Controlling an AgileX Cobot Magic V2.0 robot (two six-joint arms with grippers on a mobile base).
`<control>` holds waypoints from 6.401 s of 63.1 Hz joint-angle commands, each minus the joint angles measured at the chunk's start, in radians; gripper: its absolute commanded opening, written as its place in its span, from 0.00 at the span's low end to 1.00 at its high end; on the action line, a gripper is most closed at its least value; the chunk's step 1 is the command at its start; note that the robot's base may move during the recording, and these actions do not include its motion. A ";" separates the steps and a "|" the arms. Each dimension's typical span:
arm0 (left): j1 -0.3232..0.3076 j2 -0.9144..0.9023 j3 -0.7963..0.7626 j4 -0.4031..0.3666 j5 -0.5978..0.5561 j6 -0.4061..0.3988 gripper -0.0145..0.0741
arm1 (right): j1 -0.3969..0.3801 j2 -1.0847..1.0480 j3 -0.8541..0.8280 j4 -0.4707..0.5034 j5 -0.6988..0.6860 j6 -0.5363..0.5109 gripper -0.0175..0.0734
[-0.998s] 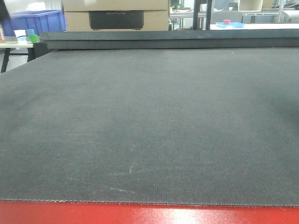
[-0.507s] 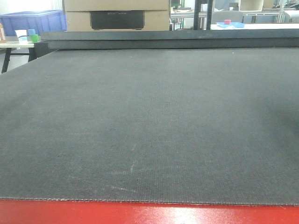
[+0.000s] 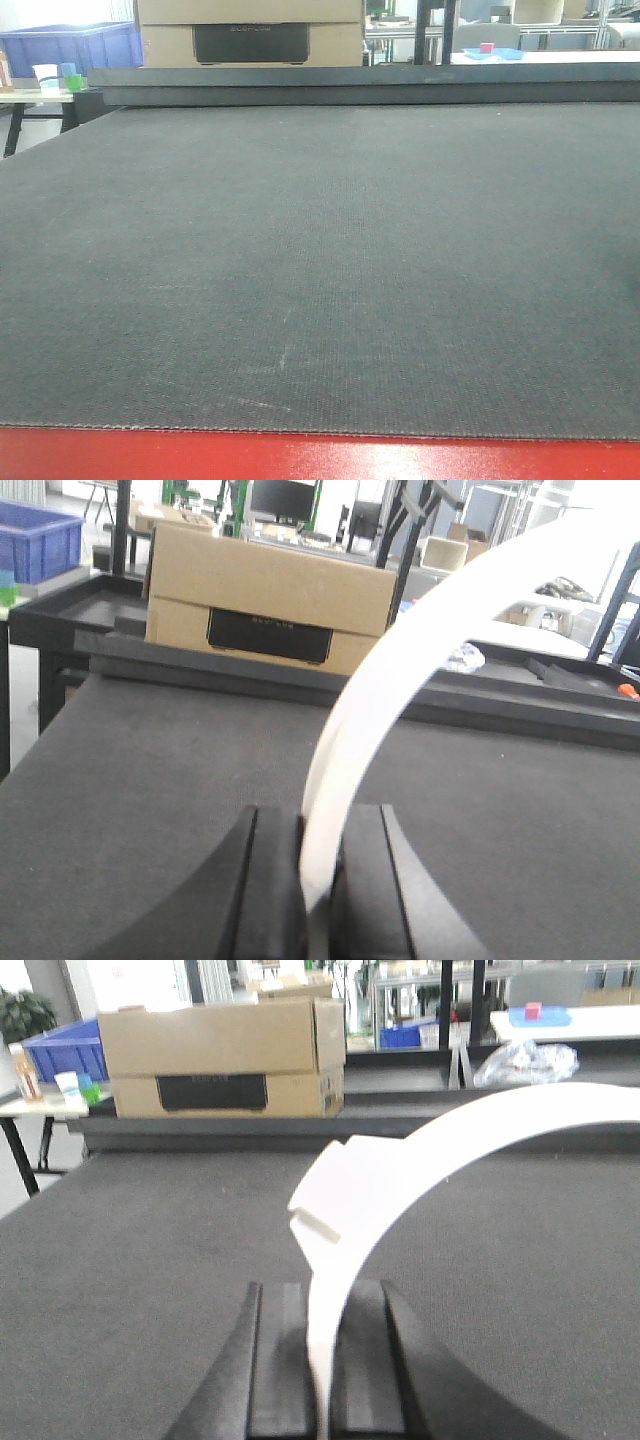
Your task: Grab PVC pipe and place in blue bin
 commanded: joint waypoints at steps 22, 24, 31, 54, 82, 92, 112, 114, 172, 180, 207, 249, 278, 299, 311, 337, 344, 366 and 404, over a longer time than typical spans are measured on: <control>-0.003 -0.010 0.001 0.010 -0.021 -0.005 0.04 | 0.001 -0.020 0.002 0.000 -0.032 -0.009 0.01; -0.003 -0.010 0.001 0.010 -0.021 -0.005 0.04 | 0.001 -0.020 0.002 0.000 -0.032 -0.009 0.01; -0.003 -0.010 0.001 0.010 -0.021 -0.005 0.04 | 0.001 -0.020 0.002 0.000 -0.032 -0.009 0.01; -0.003 -0.010 0.001 0.010 -0.021 -0.005 0.04 | 0.001 -0.020 0.002 0.000 -0.032 -0.009 0.01; -0.003 -0.010 0.001 0.010 -0.021 -0.005 0.04 | 0.001 -0.020 0.002 0.000 -0.032 -0.009 0.01; -0.003 -0.010 0.001 0.010 -0.021 -0.005 0.04 | 0.001 -0.020 0.002 0.000 -0.032 -0.009 0.01; -0.003 -0.010 0.001 0.010 -0.021 -0.005 0.04 | 0.001 -0.020 0.002 0.000 -0.032 -0.009 0.01; -0.003 -0.010 0.001 0.010 -0.021 -0.005 0.04 | 0.001 -0.020 0.002 0.000 -0.032 -0.009 0.01; -0.003 -0.010 0.001 0.010 -0.021 -0.005 0.04 | 0.001 -0.020 0.002 0.000 -0.032 -0.009 0.01; -0.003 -0.010 0.001 0.010 -0.021 -0.005 0.04 | 0.001 -0.022 0.002 0.000 -0.032 -0.009 0.01; -0.003 -0.010 0.001 0.010 -0.021 -0.005 0.04 | 0.001 -0.022 0.002 0.000 -0.032 -0.009 0.01; -0.003 -0.010 0.001 0.010 -0.021 -0.005 0.04 | 0.001 -0.022 0.002 0.000 -0.032 -0.009 0.01; -0.003 -0.010 0.001 0.010 -0.021 -0.005 0.04 | 0.001 -0.022 0.002 0.000 -0.032 -0.009 0.01; -0.003 -0.010 0.001 0.010 -0.021 -0.005 0.04 | 0.001 -0.022 0.002 0.000 -0.032 -0.009 0.01; -0.003 -0.010 0.001 0.010 -0.021 -0.005 0.04 | 0.001 -0.022 0.002 0.000 -0.032 -0.009 0.01; -0.003 -0.010 0.001 0.010 -0.021 -0.005 0.04 | 0.001 -0.022 0.002 0.000 -0.032 -0.009 0.01; -0.003 -0.010 0.001 0.010 -0.021 -0.005 0.04 | 0.001 -0.022 0.002 0.000 -0.032 -0.009 0.01; -0.003 -0.010 0.001 0.010 -0.021 -0.005 0.04 | 0.001 -0.022 0.002 0.000 -0.032 -0.009 0.01; -0.003 -0.010 0.001 0.010 -0.021 -0.005 0.04 | 0.001 -0.022 0.002 0.000 -0.032 -0.009 0.01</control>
